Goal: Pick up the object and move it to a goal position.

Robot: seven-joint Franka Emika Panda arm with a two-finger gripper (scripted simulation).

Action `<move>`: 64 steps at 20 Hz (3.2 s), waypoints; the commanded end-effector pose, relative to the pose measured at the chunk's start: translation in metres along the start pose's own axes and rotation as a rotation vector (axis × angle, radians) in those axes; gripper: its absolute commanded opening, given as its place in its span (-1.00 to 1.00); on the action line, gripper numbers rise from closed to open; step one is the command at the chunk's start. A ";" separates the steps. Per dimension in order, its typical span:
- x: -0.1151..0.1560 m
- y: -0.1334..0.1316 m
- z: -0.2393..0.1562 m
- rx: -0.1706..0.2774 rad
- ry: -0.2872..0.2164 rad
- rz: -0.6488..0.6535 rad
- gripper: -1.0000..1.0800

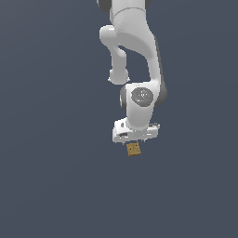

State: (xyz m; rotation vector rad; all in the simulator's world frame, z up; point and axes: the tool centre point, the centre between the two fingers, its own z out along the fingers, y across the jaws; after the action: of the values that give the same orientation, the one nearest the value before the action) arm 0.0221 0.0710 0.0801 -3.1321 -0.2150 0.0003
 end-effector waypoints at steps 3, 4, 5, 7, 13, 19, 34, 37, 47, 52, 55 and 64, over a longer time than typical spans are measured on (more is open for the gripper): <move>0.005 -0.004 0.015 -0.002 0.000 -0.008 0.92; 0.005 -0.005 0.017 -0.002 0.000 -0.009 0.92; 0.005 -0.005 0.018 -0.002 0.000 -0.009 0.92; 0.006 -0.005 0.019 -0.002 0.000 -0.010 0.92; 0.005 -0.005 0.027 -0.002 -0.001 -0.009 0.92; 0.004 -0.005 0.056 -0.002 -0.001 -0.010 0.92; 0.006 -0.005 0.069 -0.002 0.000 -0.010 -1.00; 0.005 -0.005 0.069 -0.002 0.000 -0.010 -1.00; 0.000 0.037 0.066 -0.002 0.000 -0.010 -1.00; -0.007 0.090 0.062 -0.002 0.000 -0.010 -1.00; -0.011 0.129 0.059 -0.002 0.000 -0.010 -1.00; -0.022 0.238 0.050 -0.002 0.000 -0.010 -1.00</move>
State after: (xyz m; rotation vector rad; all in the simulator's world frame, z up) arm 0.0319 -0.1513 0.0275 -3.1336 -0.2274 0.0015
